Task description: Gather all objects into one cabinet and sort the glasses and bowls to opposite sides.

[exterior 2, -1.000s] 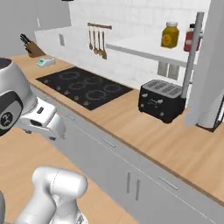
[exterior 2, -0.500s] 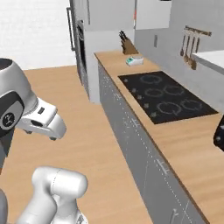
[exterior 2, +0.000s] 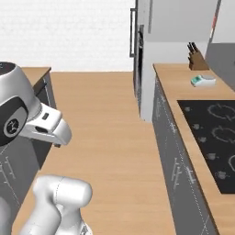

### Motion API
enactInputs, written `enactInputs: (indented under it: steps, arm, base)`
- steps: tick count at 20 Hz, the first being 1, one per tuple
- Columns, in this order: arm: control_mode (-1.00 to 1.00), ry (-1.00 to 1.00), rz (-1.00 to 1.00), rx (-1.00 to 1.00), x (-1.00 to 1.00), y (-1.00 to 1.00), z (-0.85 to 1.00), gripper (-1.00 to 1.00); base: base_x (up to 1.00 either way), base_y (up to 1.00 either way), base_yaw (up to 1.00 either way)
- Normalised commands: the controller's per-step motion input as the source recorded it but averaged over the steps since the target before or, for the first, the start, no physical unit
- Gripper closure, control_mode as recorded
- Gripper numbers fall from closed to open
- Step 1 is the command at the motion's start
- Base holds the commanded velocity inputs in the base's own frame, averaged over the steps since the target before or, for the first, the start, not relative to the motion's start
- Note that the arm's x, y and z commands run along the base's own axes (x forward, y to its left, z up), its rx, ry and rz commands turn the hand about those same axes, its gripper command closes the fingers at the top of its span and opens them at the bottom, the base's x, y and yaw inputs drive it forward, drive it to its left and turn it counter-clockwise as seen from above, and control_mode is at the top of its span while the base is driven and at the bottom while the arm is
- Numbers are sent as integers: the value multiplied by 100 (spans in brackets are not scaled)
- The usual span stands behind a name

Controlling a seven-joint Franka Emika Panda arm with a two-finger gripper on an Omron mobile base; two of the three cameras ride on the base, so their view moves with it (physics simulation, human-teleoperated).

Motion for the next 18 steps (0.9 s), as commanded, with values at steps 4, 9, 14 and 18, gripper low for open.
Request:
enactInputs:
  steps: [4,9,14,18]
  arm:
    - [100,0,0,0,0,0,0,-100]
    - [100,0,0,0,0,0,0,-100]
    - [100,0,0,0,0,0,0,-100]
    - [100,0,0,0,0,0,0,-100]
  base:
    - [100,5,17]
    - [100,0,7]
    - [100,0,2]
    - [100,7,1]
